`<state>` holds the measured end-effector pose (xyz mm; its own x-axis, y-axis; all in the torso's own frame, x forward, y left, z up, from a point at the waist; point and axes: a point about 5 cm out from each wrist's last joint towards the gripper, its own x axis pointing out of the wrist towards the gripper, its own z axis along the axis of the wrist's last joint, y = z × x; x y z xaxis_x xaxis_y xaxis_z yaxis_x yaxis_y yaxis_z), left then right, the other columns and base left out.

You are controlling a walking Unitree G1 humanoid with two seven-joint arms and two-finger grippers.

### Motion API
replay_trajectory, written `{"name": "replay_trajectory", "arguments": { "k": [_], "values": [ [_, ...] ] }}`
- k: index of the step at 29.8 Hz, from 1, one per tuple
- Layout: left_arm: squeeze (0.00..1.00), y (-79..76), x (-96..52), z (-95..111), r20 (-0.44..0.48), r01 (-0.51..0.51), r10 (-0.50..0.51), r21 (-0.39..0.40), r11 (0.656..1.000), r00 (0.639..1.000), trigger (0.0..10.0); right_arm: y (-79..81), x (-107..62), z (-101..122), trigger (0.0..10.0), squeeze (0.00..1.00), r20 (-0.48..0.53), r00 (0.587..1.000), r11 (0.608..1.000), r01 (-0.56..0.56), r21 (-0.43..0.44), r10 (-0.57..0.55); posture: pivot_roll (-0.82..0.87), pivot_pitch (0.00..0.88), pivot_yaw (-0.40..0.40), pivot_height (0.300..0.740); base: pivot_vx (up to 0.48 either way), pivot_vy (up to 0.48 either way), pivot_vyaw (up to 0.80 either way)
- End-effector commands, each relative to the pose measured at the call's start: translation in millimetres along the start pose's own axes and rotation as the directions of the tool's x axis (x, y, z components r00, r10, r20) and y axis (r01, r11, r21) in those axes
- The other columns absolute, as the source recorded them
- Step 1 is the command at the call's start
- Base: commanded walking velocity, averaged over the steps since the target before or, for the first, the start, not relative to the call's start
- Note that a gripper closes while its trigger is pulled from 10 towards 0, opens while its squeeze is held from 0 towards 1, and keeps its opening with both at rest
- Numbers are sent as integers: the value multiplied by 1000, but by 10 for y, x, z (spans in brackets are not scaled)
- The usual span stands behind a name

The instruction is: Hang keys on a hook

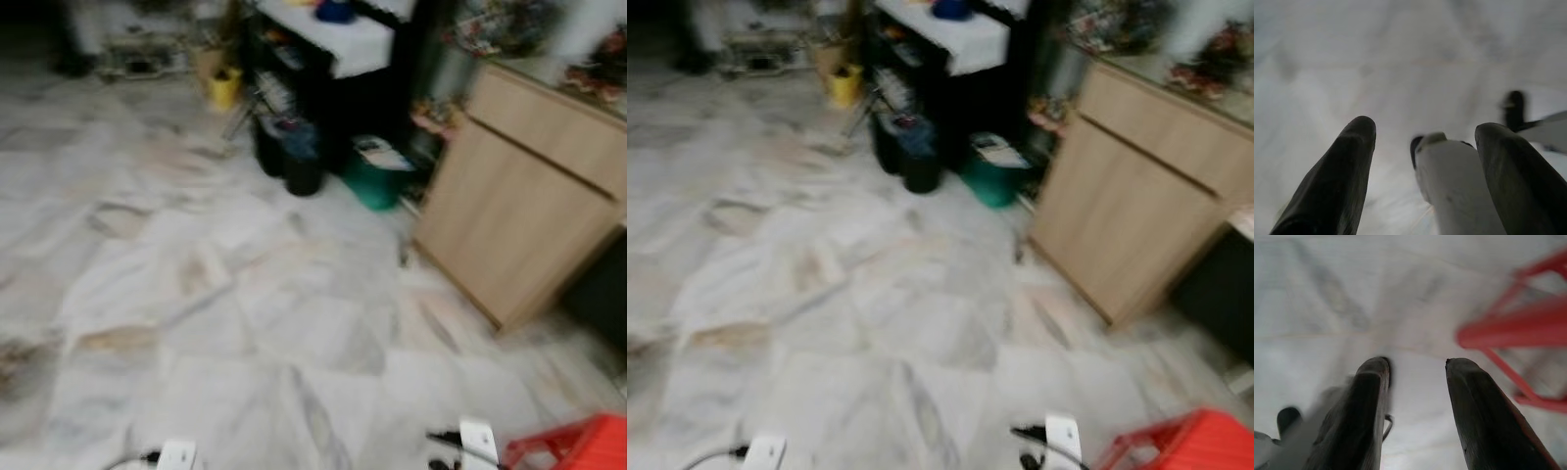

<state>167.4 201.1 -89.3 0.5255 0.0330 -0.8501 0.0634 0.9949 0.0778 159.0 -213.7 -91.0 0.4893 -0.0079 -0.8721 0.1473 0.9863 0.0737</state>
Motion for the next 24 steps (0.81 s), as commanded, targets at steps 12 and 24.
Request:
{"name": "replay_trajectory", "arguments": {
  "k": [12,24],
  "values": [
    [0,147,-7,46,-11,-21,22,44,999,1000,10000,321,64,158,10000,0,52,998,997,-31,66,28,50,0,-8,740,0,0,-769],
    [0,339,-25,131,8,-75,75,38,996,997,10000,285,55,75,10000,0,52,998,986,9,167,-18,66,0,22,740,0,0,-769]
  ]
}}
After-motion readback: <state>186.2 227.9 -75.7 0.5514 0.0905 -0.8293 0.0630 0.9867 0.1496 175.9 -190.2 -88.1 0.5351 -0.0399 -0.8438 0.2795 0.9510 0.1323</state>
